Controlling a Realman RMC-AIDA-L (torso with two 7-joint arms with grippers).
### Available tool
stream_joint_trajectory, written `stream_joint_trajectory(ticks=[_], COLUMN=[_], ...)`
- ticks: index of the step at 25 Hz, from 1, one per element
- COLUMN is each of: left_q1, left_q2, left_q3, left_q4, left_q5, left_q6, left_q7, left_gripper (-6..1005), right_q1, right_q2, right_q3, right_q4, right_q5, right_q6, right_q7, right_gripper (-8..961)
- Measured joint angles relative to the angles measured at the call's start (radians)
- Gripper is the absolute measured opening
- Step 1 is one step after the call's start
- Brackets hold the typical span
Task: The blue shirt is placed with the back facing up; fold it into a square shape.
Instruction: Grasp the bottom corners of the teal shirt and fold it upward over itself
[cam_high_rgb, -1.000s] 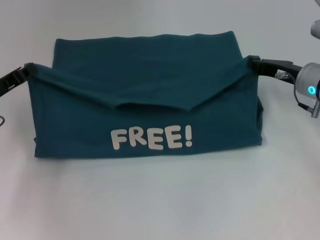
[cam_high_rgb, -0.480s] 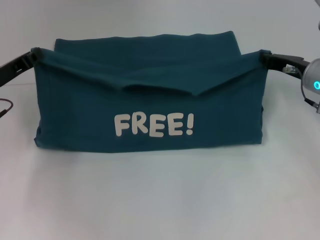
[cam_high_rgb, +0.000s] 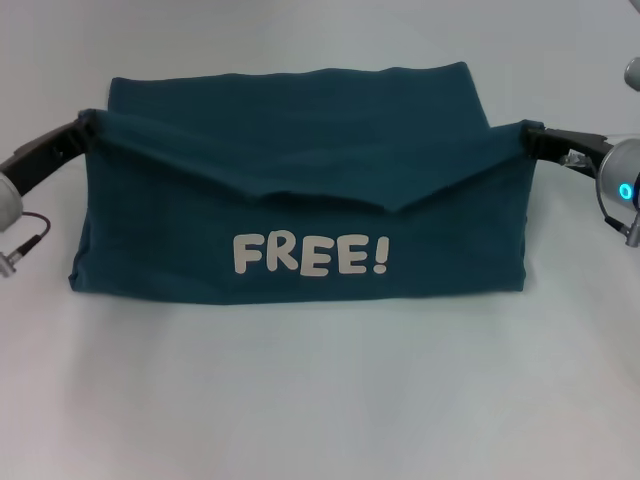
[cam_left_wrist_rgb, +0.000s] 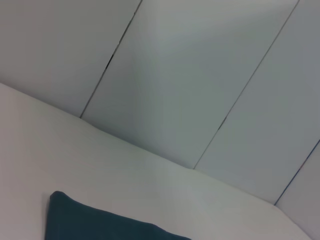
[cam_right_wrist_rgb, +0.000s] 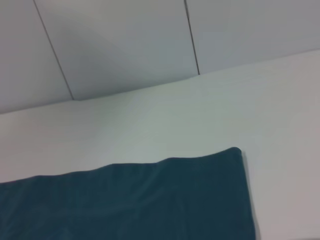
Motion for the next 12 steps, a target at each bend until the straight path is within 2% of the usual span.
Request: stream_joint_trajectory(ticks=[3,12], left_q1=[-0.003,0.001], left_q2=[-0.01,-0.013], left_q3=[0.002,-0.001], left_q4=[-0.016,-0.018], left_q5=[-0.013,-0.02], left_q6=[-0.024,-0.027], left_q7=[0.033,0.038], left_gripper=[18,36], right_q1=[0.001,0.003], right_q2=[0.001,0.003], right_q3=[0.0,-0.006], right_q4=[0.013,0.018], right_q5=[0.014,0.018], right_q6=[0.015,0.021], right_q7=[-0.024,-0.03], right_gripper=[116,125])
